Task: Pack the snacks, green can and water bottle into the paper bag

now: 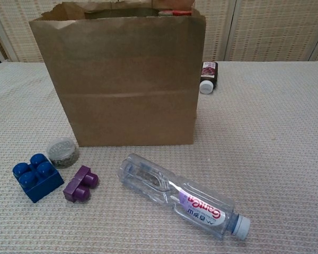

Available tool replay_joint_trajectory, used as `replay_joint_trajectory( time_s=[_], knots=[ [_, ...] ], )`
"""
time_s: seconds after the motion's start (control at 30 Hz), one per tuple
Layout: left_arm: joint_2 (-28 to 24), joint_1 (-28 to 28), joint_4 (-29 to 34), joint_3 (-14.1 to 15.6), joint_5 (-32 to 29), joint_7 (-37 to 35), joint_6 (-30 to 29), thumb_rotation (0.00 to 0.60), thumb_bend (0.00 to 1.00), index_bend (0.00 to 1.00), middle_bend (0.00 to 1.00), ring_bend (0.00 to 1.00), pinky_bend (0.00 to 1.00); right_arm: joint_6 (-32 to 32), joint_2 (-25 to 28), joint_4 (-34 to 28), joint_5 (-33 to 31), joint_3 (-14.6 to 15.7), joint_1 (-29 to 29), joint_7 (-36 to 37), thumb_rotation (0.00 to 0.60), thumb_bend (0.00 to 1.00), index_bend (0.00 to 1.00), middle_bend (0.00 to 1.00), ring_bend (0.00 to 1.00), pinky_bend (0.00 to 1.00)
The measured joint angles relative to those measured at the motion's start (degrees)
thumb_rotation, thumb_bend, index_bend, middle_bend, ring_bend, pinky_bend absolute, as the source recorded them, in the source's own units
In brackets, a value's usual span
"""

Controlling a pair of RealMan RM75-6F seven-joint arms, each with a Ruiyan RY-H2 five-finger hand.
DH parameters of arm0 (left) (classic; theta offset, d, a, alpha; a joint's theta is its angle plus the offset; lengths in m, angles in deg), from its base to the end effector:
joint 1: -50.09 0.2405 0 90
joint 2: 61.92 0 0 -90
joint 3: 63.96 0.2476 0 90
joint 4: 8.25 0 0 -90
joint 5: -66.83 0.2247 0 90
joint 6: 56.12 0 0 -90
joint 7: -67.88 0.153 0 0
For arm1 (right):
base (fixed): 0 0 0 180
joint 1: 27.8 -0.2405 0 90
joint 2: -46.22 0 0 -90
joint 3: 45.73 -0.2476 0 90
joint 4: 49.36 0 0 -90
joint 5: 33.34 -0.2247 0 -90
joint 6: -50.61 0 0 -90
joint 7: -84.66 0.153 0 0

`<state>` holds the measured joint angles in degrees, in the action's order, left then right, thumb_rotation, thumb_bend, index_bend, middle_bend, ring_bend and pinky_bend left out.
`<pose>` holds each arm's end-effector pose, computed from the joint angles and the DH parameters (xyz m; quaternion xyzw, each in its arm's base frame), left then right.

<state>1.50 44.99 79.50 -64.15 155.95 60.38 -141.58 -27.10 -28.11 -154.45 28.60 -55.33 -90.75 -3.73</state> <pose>-0.3225 0.1827 0.1454 -0.6089 -0.3984 -0.3976 0.5590 0.0170 -0.3505 0.0756 0.7003 0.2054 0.2517 0.6356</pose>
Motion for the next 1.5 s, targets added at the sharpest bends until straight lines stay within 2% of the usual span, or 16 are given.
replay_joint_trajectory(
  time_s=[0.13, 0.33, 0.5, 0.6, 0.73, 0.83, 1.0, 1.27, 1.5],
  knots=[
    [0.15, 0.08, 0.13, -0.11, -0.26, 0.97, -0.07, 0.600, 0.35, 0.06, 0.00, 0.00, 0.00, -1.35, 3.53, -2.32, 4.28, 2.07, 4.53, 10.70, 0.600, 0.00, 0.00, 0.07, 0.00, 0.35],
    [0.45, 0.22, 0.71, -0.36, -0.76, 2.98, -0.23, 0.600, 0.35, 0.06, 0.00, 0.00, 0.00, -2.73, 10.21, -4.18, 16.18, 8.48, 12.51, 29.72, 0.600, 0.00, 0.00, 0.07, 0.00, 0.35],
    [0.82, 0.44, 1.19, -0.52, -1.07, 4.58, -0.56, 0.600, 0.35, 0.06, 0.00, 0.00, 0.00, -2.74, 14.43, -0.84, 28.59, 15.24, 18.15, 45.34, 0.600, 0.00, 0.00, 0.07, 0.00, 0.35],
    [0.90, 0.49, 1.29, -0.58, -1.17, 4.91, -0.63, 0.600, 0.35, 0.06, 0.00, 0.00, 0.00, -2.66, 16.13, 2.75, 34.31, 18.27, 20.62, 51.61, 0.600, 0.00, 0.00, 0.07, 0.00, 0.35],
    [1.07, 0.50, 1.55, -0.79, -1.63, 6.21, -0.58, 0.600, 0.35, 0.06, 0.00, 0.00, 0.00, -2.58, 16.40, 6.49, 38.78, 19.78, 21.44, 55.30, 0.600, 0.00, 0.00, 0.07, 0.00, 0.35],
    [1.12, 0.54, 1.76, -0.89, -1.81, 6.41, -0.55, 0.600, 0.35, 0.06, 0.00, 0.00, 0.00, -2.05, 15.87, 10.38, 44.60, 20.44, 21.28, 57.20, 0.600, 0.00, 0.00, 0.07, 0.00, 0.36],
    [1.06, 0.56, 1.68, -0.88, -1.73, 5.89, -0.50, 0.600, 0.35, 0.06, 0.00, 0.00, 0.00, 1.89, 13.24, 13.84, 53.14, 20.39, 19.83, 58.31, 0.600, 0.00, 0.00, 0.07, 0.00, 0.36],
    [0.82, 0.46, 1.31, -0.76, -1.36, 4.49, -0.28, 0.600, 0.35, 0.06, 0.00, 0.00, 0.00, 9.31, 6.56, 15.43, 57.79, 18.85, 16.92, 58.54, 0.600, 0.00, 0.00, 0.02, 0.00, 0.35],
    [0.73, 0.43, 1.08, -0.71, -1.15, 3.80, -0.23, 0.600, 0.35, 0.04, 0.00, 0.00, 0.00, 18.10, 1.73, 15.59, 56.59, 17.08, 15.47, 55.76, 0.600, 0.00, 0.00, 0.00, 0.00, 0.32]
  ],
)
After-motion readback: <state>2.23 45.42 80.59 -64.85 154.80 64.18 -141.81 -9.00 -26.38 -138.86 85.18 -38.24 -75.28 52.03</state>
